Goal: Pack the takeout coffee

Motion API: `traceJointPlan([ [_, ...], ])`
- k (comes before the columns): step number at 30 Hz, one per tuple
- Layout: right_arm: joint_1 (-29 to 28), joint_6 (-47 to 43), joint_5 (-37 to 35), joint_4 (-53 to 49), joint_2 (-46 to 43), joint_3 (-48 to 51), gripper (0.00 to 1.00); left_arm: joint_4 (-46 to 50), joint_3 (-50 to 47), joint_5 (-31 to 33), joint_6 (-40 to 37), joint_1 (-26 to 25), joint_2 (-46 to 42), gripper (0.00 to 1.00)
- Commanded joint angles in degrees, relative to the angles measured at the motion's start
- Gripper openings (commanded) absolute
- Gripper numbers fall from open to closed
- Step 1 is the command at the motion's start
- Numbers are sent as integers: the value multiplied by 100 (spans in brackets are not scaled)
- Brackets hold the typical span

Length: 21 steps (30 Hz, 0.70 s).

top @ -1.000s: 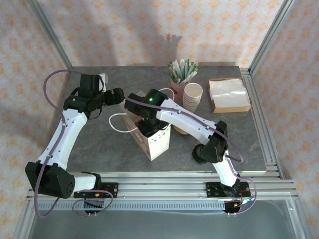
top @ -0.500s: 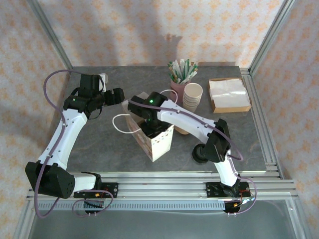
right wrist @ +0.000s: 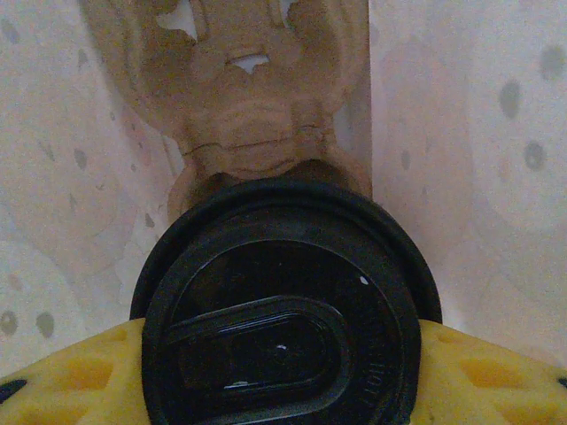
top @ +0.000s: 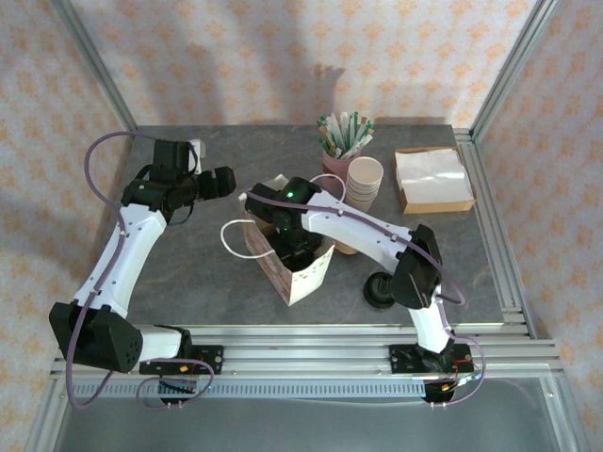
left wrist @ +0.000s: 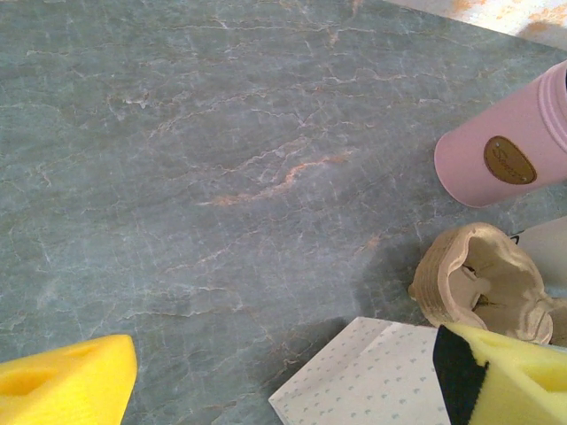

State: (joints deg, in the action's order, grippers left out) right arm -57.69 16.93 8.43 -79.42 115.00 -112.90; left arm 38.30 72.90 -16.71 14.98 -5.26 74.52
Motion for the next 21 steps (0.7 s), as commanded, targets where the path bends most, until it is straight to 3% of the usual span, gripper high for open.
traceJointPlan([
  [1, 30, 72, -5, 33, -125, 171, 56, 63, -7, -27, -6, -54, 14, 88],
  [16, 30, 133, -139, 280, -341, -18, 55, 2, 15, -157, 16, -54, -72, 89],
  [21, 31, 137, -174, 388, -495, -44, 55, -125, 22, -491, 13, -27, -186, 91],
])
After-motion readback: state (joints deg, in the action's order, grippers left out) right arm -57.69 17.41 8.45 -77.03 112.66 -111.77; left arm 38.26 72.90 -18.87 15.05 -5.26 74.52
